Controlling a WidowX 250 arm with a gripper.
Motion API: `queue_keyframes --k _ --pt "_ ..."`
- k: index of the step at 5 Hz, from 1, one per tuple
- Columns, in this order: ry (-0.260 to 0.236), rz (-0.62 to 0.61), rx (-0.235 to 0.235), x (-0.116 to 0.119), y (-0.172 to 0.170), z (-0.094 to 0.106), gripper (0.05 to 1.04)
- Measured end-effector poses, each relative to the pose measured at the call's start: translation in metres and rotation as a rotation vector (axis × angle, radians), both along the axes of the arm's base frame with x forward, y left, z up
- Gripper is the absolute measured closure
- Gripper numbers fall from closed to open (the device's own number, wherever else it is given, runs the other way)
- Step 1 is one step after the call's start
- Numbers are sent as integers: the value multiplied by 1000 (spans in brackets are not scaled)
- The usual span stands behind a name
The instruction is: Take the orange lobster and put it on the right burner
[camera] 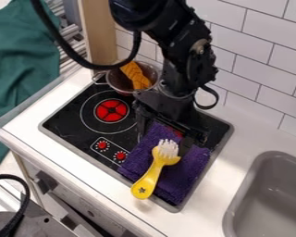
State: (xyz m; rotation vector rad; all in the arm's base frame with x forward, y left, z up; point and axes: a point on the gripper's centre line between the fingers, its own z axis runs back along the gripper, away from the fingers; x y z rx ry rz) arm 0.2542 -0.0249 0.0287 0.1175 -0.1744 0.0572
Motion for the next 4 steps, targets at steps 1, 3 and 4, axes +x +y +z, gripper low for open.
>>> queue_keyframes --k 1,3,4 --pt "32 -4 4 -4 1 -7 82" --pt "58 24 -27 22 48 -12 82" --pt "9 67 -50 45 64 -4 82"
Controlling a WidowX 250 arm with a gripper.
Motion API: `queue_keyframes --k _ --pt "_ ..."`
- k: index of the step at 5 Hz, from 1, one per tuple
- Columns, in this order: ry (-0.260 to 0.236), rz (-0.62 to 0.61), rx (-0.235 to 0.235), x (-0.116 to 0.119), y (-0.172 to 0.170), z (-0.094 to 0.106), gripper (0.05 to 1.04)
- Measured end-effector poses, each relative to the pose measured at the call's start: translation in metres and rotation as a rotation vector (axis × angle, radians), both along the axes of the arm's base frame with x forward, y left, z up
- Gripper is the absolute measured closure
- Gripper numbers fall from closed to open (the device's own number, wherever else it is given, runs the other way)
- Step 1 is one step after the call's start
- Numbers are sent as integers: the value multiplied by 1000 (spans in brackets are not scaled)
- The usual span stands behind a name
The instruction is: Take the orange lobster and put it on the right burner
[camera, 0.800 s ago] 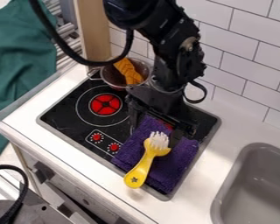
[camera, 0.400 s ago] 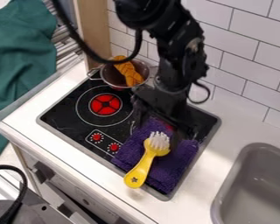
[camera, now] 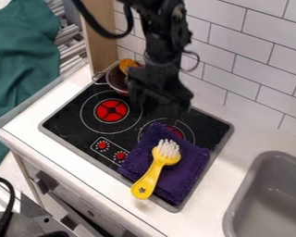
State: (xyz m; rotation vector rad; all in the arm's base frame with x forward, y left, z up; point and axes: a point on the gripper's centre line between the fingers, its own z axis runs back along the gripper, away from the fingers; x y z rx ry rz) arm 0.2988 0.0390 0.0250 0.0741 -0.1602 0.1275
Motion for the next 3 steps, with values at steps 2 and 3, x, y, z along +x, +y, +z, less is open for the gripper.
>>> queue_keyframes --k 2,3 --pt "-91 209 -74 33 37 4 82" --pt "-67 237 -67 41 41 -1 82"
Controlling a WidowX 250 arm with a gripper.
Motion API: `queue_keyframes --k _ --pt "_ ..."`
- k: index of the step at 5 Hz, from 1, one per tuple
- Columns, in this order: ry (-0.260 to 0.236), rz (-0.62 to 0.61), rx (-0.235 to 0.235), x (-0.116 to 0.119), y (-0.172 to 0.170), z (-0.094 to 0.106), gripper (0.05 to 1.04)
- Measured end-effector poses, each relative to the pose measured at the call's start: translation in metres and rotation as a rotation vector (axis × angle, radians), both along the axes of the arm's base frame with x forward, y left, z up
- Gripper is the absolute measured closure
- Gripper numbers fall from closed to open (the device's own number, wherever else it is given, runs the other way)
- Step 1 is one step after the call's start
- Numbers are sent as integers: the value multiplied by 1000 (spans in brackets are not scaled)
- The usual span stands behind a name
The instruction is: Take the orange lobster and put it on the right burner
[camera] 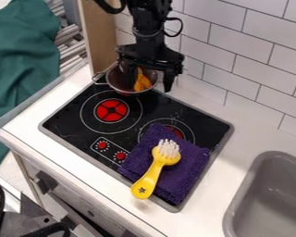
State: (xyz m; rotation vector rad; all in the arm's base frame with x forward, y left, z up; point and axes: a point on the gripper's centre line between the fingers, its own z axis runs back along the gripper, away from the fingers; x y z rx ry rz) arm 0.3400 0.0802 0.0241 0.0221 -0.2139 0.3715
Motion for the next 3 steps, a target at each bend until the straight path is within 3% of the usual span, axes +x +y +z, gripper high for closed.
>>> queue_keyframes --k 2,3 --pt "53 36 3 15 7 -14 82" --pt "33 93 5 21 17 -12 82"
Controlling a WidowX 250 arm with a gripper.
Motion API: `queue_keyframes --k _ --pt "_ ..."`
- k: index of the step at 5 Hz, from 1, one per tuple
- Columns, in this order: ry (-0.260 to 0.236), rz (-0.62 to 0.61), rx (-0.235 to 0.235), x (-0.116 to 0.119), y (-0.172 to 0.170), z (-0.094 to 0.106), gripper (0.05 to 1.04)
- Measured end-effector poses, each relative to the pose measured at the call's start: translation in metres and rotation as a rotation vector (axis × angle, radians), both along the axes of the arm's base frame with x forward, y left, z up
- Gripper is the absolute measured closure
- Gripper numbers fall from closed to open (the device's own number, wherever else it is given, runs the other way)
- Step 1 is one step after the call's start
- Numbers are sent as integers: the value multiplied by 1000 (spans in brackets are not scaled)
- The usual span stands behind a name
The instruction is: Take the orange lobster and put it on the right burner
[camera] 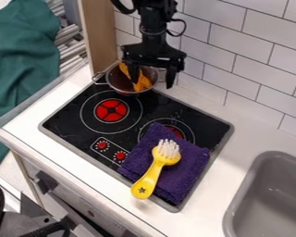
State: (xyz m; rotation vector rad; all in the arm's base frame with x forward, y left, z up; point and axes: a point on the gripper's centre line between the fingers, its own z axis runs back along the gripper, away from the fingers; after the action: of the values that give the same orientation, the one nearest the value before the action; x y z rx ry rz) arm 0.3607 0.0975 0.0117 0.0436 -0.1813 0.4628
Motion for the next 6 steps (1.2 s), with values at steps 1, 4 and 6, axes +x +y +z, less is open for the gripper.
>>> queue_keyframes --k 1,4,6 --pt "28 41 5 4 10 -11 82" --pt "52 150 -9 14 29 -27 82" --pt "-12 159 -53 13 24 -11 82"
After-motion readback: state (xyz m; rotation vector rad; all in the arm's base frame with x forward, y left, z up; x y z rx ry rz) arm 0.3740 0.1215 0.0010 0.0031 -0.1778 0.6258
